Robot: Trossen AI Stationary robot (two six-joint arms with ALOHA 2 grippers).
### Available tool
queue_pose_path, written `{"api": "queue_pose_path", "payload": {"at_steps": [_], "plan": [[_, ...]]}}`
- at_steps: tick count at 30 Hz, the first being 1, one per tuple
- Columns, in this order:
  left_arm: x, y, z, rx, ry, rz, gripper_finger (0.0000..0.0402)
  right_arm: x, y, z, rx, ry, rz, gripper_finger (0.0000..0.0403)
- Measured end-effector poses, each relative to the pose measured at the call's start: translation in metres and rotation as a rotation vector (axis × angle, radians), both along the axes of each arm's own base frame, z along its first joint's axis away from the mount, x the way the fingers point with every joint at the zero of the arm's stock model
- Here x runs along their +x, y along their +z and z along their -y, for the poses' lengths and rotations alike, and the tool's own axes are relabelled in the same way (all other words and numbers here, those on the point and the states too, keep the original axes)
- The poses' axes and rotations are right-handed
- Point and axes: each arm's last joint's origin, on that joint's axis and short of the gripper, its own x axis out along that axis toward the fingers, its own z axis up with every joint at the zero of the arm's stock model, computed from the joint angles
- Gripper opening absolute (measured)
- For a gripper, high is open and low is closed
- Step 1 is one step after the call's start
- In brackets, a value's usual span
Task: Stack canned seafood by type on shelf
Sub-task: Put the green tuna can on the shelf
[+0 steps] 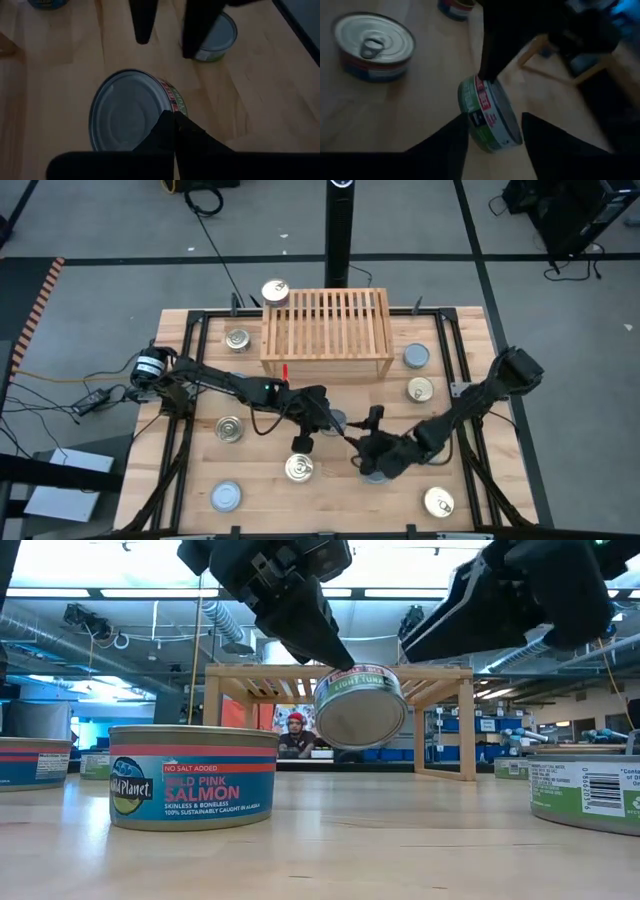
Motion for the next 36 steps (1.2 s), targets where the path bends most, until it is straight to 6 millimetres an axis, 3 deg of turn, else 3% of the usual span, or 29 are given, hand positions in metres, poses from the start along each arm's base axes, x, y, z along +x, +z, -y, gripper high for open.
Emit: {"api": "queue_pose_path", "payload": {"at_steps": [7,13,24,31,36], "plan": [[0.000,0.000,0.000,-0.014,-0.008,0.003,0.0000,0.020,-0.011,-0.013,-0.106,0.008,-0.045,0.0258],[0.000,0.001,0.001,-0.017,-0.006,0.005,0.0000,0.033,-0.018,-0.013,-0.159,-0.005,-0.105,0.0271],[0.002,0.003,0.002,-0.048,-0.016,0.032,0.0000,0.039,-0.018,-0.003,-0.050,-0.006,-0.123,0.0213],[0.003,0.005,0.003,-0.058,-0.026,0.053,0.0000,0.040,-0.018,-0.003,-0.050,0.001,-0.127,0.0155],[0.004,0.005,0.003,-0.058,-0.026,0.054,0.0000,0.039,-0.019,-0.003,-0.052,0.001,-0.129,0.0149]]}}
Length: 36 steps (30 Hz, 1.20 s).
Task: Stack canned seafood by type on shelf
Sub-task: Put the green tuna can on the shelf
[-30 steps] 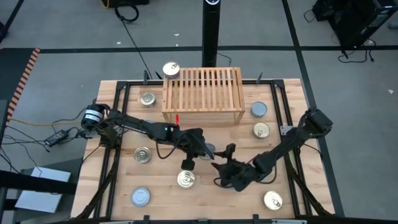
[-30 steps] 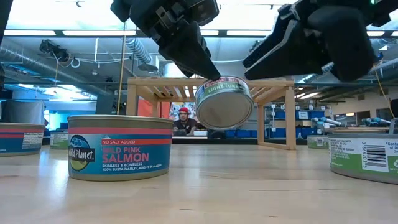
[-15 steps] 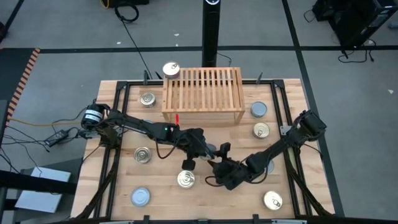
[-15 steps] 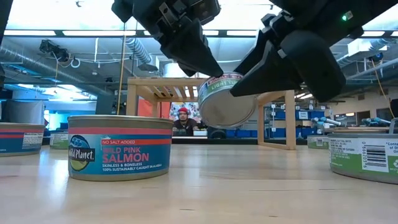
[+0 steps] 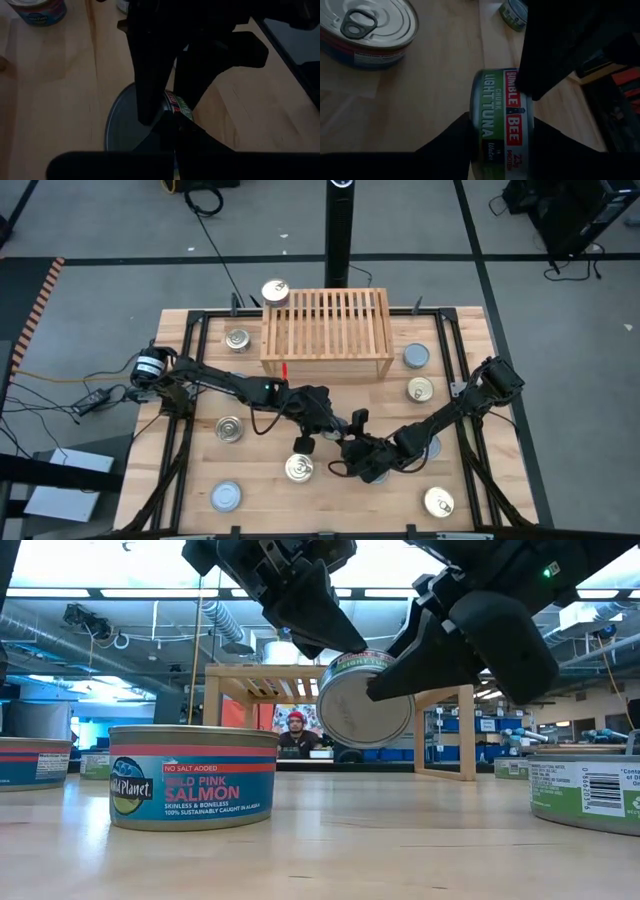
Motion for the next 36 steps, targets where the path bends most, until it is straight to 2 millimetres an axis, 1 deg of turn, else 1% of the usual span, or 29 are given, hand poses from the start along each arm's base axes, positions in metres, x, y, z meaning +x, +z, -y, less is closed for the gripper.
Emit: {"api": "queue_pose_path", "payload": {"at_steps": [4,9,13,17,22,24,27,31,34,36], "plan": [[0.000,0.000,0.000,0.001,0.001,0.000,0.0012,0.000,0.000,0.000,0.001,-0.001,0.001,0.0149],[0.000,0.001,0.002,0.002,0.005,0.005,0.0044,-0.001,0.000,-0.001,0.006,-0.001,0.003,0.0149],[-0.005,0.007,0.014,0.073,-0.039,0.038,0.0067,-0.001,0.000,-0.002,0.008,0.000,0.004,0.0150],[-0.010,0.015,0.027,0.185,-0.050,0.090,0.0073,-0.002,0.000,-0.002,0.005,-0.004,-0.001,0.0150],[-0.012,0.016,0.041,0.218,-0.091,0.130,0.0074,-0.004,0.000,-0.006,0.008,0.005,-0.002,0.0150],[-0.013,0.012,0.046,0.209,-0.101,0.175,0.0074,-0.005,-0.001,-0.007,0.008,0.011,-0.005,0.0150],[-0.020,0.002,0.048,0.194,-0.107,0.231,0.0074,-0.005,0.000,-0.008,0.007,0.011,-0.004,0.0151],[-0.035,-0.004,0.047,0.156,-0.094,0.327,0.0074,-0.005,0.000,-0.008,0.008,0.010,-0.003,0.0151],[-0.051,-0.011,0.045,0.137,-0.091,0.362,0.0074,-0.005,0.000,-0.008,0.017,0.005,0.001,0.0151],[-0.062,-0.010,0.041,0.119,-0.084,0.423,0.0074,-0.004,0.001,-0.005,0.042,0.001,0.001,0.0151]]}}
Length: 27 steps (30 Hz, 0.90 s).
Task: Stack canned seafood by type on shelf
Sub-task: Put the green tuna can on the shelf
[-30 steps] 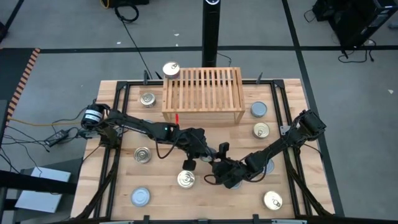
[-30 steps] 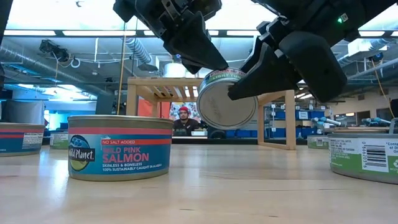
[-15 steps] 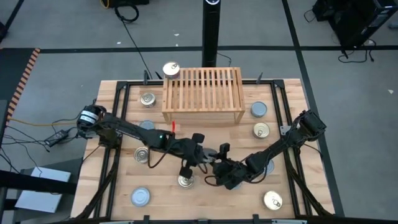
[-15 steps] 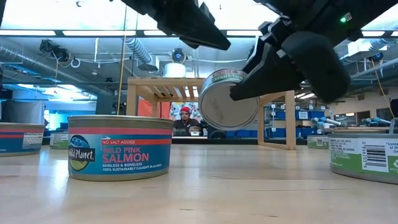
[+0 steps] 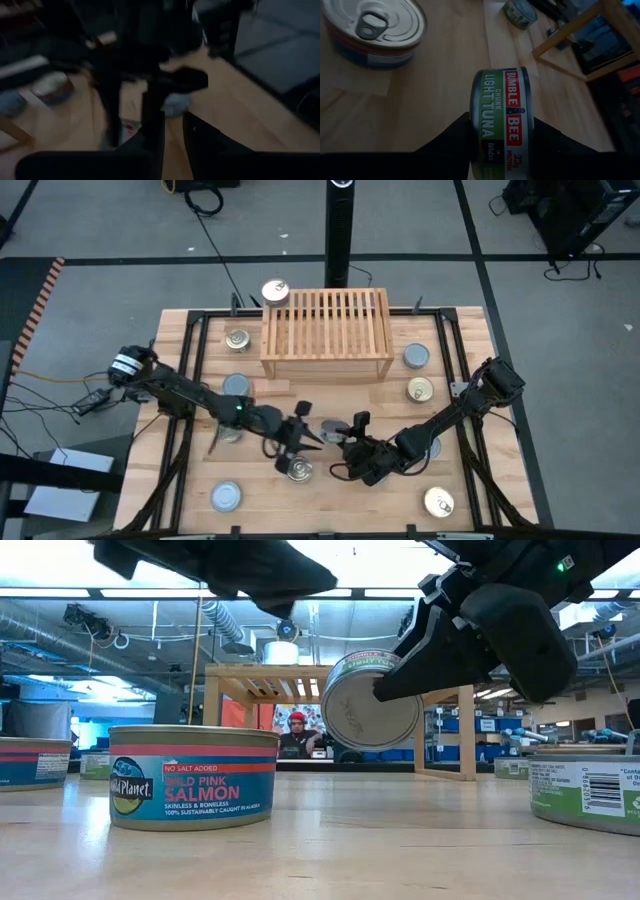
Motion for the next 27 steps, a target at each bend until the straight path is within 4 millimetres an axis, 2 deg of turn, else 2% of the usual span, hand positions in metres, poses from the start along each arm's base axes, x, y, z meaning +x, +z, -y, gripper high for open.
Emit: {"api": "queue_pose_path", "payload": {"at_steps": [7,12,15,20,24,27], "plan": [[-0.037,-0.006,-0.012,-0.091,0.000,0.072,0.0074,0.000,0.018,0.010,0.065,-0.011,0.033,0.0151],[-0.052,-0.013,-0.015,-0.124,-0.006,0.049,0.0074,-0.001,0.040,0.015,0.067,-0.008,0.043,0.0151],[-0.058,-0.015,-0.016,-0.127,-0.018,0.047,0.0074,0.003,0.059,0.018,0.036,-0.023,-0.018,0.0151],[-0.061,-0.022,-0.016,-0.141,-0.021,0.011,0.0074,0.011,0.104,0.021,-0.016,-0.044,-0.065,0.0152],[-0.061,-0.023,-0.015,-0.149,-0.045,0.007,0.0074,0.010,0.138,0.025,-0.121,-0.090,-0.086,0.0152],[-0.061,-0.021,-0.015,-0.156,-0.057,0.019,0.0074,0.007,0.157,0.036,-0.205,-0.150,-0.120,0.0152]]}}
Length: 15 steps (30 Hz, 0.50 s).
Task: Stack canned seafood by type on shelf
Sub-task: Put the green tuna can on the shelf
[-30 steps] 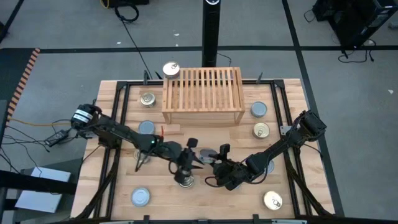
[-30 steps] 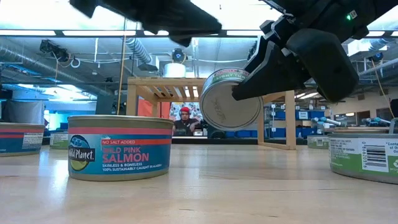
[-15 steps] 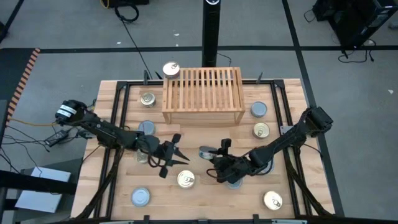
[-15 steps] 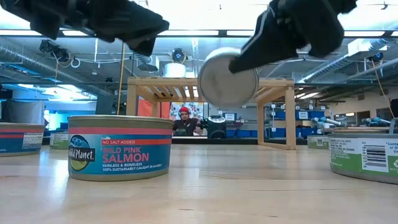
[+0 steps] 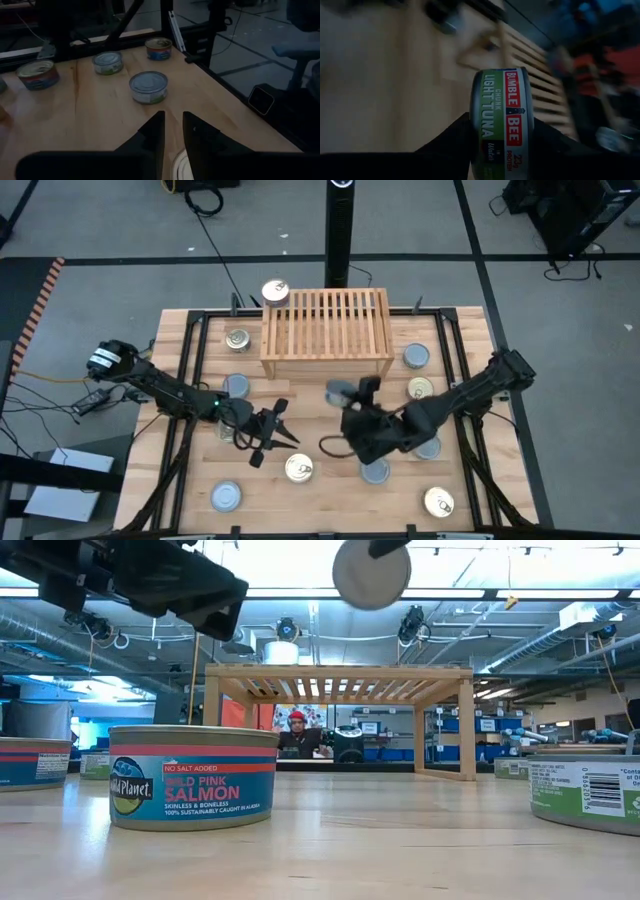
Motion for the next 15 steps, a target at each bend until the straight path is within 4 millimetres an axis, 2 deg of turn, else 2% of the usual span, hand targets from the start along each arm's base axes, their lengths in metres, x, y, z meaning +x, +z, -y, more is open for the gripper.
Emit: {"api": "queue_pose_path", "payload": {"at_steps": [6,15], "plan": [[0.000,0.001,0.000,0.002,-0.002,0.015,0.0074,0.001,0.018,0.048,-0.166,-0.159,-0.112,0.0152],[0.001,0.001,0.000,0.005,-0.001,0.020,0.0074,0.007,0.018,0.157,-0.253,-0.378,-0.329,0.0153]]}}
